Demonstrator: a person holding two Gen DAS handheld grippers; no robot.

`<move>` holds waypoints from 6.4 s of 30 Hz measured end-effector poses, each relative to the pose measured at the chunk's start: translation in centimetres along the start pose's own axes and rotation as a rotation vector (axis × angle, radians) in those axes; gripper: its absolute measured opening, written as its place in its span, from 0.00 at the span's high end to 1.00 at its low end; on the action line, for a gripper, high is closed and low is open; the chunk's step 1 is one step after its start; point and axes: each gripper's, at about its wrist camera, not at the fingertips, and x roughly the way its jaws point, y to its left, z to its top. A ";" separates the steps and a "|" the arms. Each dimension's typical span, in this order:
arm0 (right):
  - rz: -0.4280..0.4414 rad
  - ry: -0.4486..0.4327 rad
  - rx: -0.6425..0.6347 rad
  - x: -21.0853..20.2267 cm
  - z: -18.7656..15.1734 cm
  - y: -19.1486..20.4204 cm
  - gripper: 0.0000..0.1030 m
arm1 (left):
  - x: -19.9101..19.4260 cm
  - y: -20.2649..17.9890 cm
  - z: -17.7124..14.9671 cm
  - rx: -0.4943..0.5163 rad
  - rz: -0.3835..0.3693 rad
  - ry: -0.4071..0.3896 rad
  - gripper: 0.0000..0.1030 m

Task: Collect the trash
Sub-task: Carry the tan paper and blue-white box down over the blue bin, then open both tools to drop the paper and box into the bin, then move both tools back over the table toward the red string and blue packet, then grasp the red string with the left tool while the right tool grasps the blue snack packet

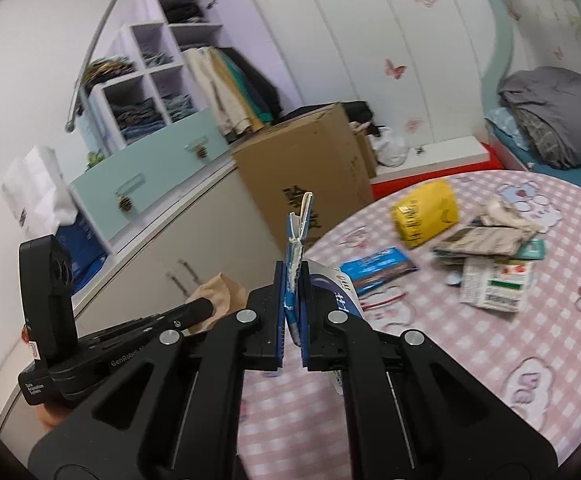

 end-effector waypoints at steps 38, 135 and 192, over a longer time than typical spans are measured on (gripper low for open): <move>0.077 0.560 -0.087 26.9 -19.7 14.8 0.32 | 1.8 28.0 -13.4 -0.381 0.412 0.284 0.97; -0.348 0.061 0.200 3.7 -3.9 -9.5 0.14 | 9.8 -3.9 -1.0 0.175 0.219 0.200 0.21; -0.536 0.368 0.011 18.3 -0.8 -5.4 0.84 | 5.4 10.5 1.5 -0.138 0.302 0.022 0.96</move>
